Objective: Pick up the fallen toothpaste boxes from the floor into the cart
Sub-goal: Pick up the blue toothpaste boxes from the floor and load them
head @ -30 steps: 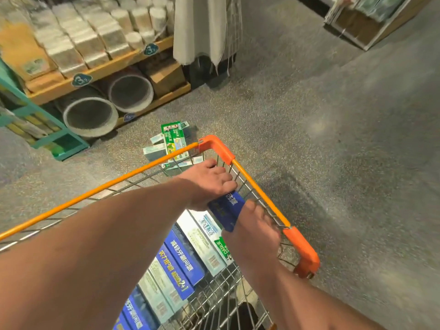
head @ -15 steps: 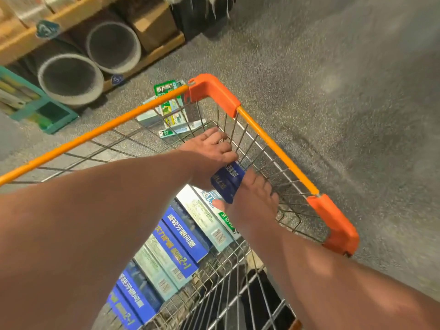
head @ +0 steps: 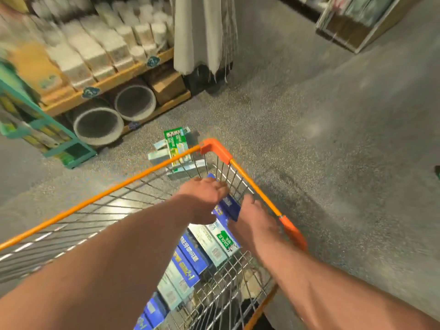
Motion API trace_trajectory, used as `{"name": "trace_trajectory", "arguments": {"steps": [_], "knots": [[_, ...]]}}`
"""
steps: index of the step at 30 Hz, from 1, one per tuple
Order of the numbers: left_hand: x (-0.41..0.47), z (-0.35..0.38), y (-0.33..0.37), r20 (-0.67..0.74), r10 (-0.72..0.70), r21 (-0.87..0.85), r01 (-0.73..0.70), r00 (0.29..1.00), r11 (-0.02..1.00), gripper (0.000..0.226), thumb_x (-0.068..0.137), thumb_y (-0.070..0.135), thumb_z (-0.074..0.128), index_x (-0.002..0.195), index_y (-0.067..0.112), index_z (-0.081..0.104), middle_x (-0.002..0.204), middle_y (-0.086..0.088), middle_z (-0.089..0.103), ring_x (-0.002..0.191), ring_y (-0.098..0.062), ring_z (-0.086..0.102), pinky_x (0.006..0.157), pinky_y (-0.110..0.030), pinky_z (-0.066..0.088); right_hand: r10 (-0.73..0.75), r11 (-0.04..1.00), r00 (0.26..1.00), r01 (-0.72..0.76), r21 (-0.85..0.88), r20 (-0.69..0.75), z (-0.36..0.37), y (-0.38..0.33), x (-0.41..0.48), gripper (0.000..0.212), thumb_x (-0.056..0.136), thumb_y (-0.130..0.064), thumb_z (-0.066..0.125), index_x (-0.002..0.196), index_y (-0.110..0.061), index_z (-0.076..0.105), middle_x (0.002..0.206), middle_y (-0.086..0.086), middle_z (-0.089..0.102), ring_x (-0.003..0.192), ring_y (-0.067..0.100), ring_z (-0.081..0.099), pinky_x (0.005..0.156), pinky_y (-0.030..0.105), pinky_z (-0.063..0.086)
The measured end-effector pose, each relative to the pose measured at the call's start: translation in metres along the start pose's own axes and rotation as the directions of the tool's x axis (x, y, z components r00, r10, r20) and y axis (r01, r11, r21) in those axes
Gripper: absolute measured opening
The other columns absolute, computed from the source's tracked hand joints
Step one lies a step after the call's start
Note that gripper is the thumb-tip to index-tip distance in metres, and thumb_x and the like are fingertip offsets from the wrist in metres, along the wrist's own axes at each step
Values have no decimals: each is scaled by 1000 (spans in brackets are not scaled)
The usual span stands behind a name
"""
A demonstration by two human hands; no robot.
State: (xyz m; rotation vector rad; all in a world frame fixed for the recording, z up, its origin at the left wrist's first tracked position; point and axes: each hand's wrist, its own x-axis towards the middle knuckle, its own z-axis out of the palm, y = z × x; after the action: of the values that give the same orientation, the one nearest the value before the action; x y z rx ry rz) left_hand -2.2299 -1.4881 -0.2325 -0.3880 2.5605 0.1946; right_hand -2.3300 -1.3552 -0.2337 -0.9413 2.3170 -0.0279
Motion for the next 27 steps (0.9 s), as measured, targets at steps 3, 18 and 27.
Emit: {"name": "trace_trajectory", "arguments": {"steps": [3, 18, 27], "knots": [[-35, -43, 13, -59, -19, -1, 19, 998, 1000, 76, 90, 48, 64, 155, 25, 31, 159, 5, 35, 141, -23, 39, 109, -44, 42, 1, 999, 1000, -1, 51, 15, -43, -6, -30, 47, 91, -28, 67, 128, -12, 43, 128, 17, 60, 118, 36, 59, 91, 40, 49], [-110, -229, 182, -227, 10, 41, -1, 974, 999, 68, 91, 51, 61, 151, 27, 37, 139, 0, 55, 119, -26, 59, 93, -39, 52, -99, 995, 973, 98, -20, -208, -248, 118, -203, 60, 89, -37, 68, 138, -9, 49, 127, 13, 63, 118, 32, 59, 95, 37, 50], [-76, -264, 336, -273, -6, -6, 4, 962, 1000, 72, 93, 58, 55, 154, 28, 33, 149, 2, 49, 131, -24, 52, 97, -37, 48, -129, 991, 957, 117, -62, -261, -288, 272, -251, 62, 88, -42, 67, 138, -10, 51, 135, 12, 59, 124, 32, 56, 100, 38, 48]]}}
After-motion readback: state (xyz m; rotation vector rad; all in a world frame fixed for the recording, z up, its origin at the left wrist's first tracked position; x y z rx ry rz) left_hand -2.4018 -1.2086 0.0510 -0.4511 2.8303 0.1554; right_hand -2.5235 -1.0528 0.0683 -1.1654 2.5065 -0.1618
